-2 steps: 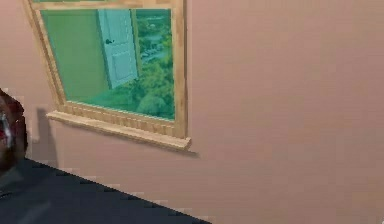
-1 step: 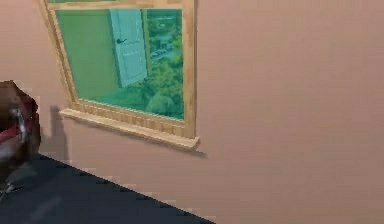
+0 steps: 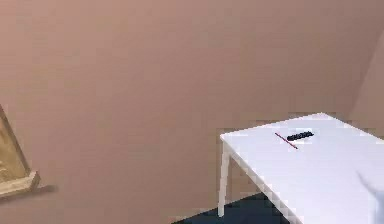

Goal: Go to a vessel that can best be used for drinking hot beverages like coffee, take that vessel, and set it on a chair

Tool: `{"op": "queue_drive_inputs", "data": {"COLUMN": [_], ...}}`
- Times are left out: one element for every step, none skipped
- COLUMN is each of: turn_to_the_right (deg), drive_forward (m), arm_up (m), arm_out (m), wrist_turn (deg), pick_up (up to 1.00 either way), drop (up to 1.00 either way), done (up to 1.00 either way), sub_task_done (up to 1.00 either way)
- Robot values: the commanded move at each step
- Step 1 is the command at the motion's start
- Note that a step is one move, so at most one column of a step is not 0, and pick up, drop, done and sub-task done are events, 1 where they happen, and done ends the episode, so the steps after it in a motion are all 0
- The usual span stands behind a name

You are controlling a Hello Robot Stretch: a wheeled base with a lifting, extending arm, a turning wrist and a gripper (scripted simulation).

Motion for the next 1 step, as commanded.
{"op": "queue_drive_inputs", "data": {"turn_to_the_right": [45.0], "drive_forward": [0.00], "arm_up": [0.00], "arm_out": [0.00], "wrist_turn": [0.0], "pick_up": [0.00], "drop": [0.00], "done": [0.00], "sub_task_done": [0.00]}}
